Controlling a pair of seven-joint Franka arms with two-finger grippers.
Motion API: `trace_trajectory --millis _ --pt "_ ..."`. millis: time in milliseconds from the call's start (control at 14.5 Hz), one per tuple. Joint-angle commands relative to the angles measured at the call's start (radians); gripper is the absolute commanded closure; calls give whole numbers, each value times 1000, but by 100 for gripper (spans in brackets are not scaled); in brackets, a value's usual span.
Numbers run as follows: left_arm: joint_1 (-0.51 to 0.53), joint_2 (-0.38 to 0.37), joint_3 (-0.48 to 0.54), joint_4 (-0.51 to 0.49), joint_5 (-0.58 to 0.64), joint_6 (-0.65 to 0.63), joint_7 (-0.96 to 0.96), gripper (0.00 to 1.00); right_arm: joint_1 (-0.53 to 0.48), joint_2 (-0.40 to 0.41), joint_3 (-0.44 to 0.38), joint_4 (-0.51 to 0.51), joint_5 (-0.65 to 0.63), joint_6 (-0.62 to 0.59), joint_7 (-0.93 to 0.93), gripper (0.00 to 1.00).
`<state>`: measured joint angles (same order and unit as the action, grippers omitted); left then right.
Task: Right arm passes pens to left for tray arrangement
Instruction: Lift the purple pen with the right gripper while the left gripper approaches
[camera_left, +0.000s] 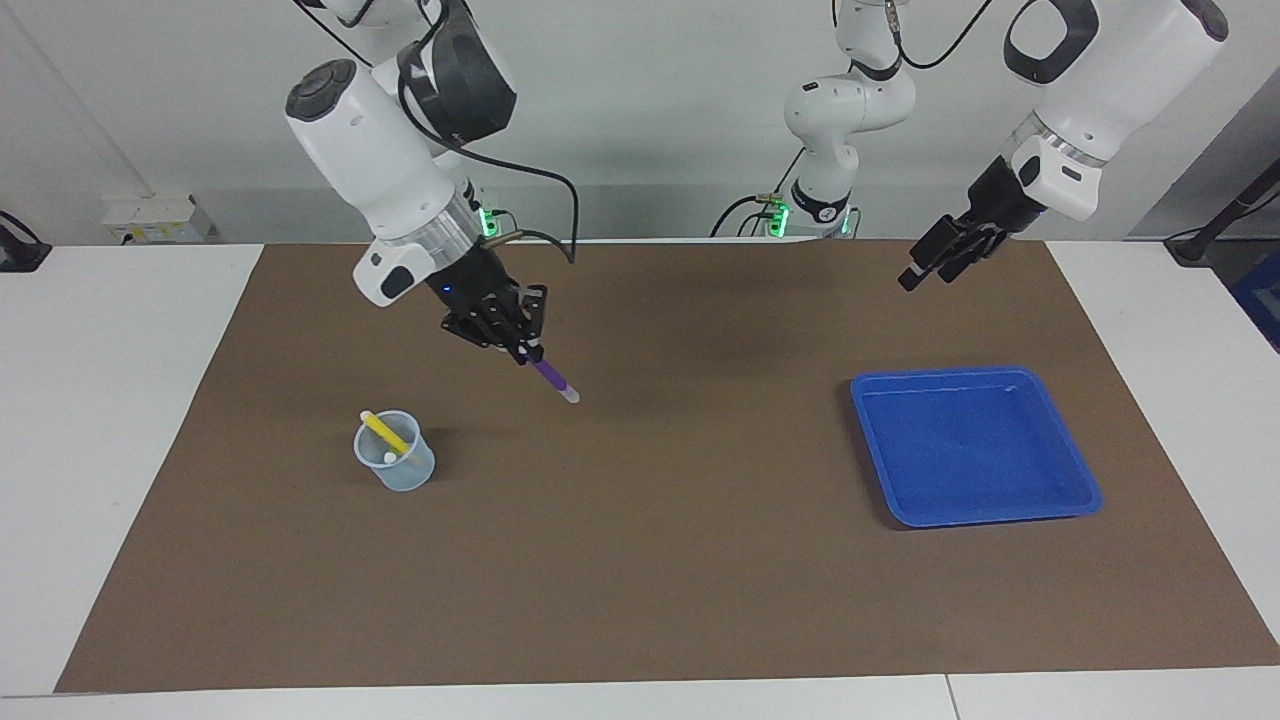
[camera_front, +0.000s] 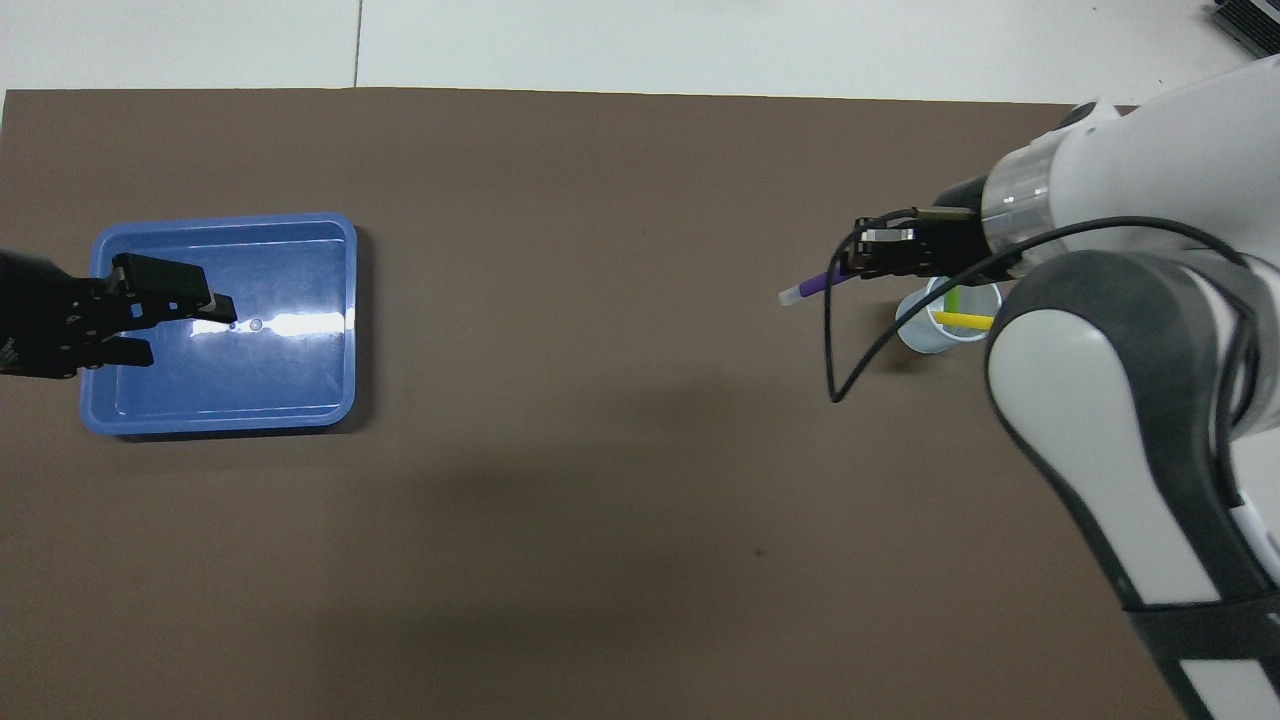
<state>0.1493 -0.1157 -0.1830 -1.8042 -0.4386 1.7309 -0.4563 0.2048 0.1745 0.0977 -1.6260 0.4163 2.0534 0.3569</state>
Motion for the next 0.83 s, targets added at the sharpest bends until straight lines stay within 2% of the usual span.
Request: trace_trajectory --millis 0,276,483,552,759 --pt "-7 -39 10 -69 -130 25 -164 7 21 43 -3 0 122 85 68 100" --pt "16 -22 13 -118 -322 78 -298 12 88 86 -3 0 229 213 221 100" --pt "-19 7 5 -121 -367 179 -465 12 149 117 -3 0 289 325 298 100" --pt "-60 14 5 -121 -377 228 -522 12 180 125 -3 0 314 368 327 100" --pt "-122 50 5 -121 -379 334 -564 13 241 145 -3 0 332 445 411 100"
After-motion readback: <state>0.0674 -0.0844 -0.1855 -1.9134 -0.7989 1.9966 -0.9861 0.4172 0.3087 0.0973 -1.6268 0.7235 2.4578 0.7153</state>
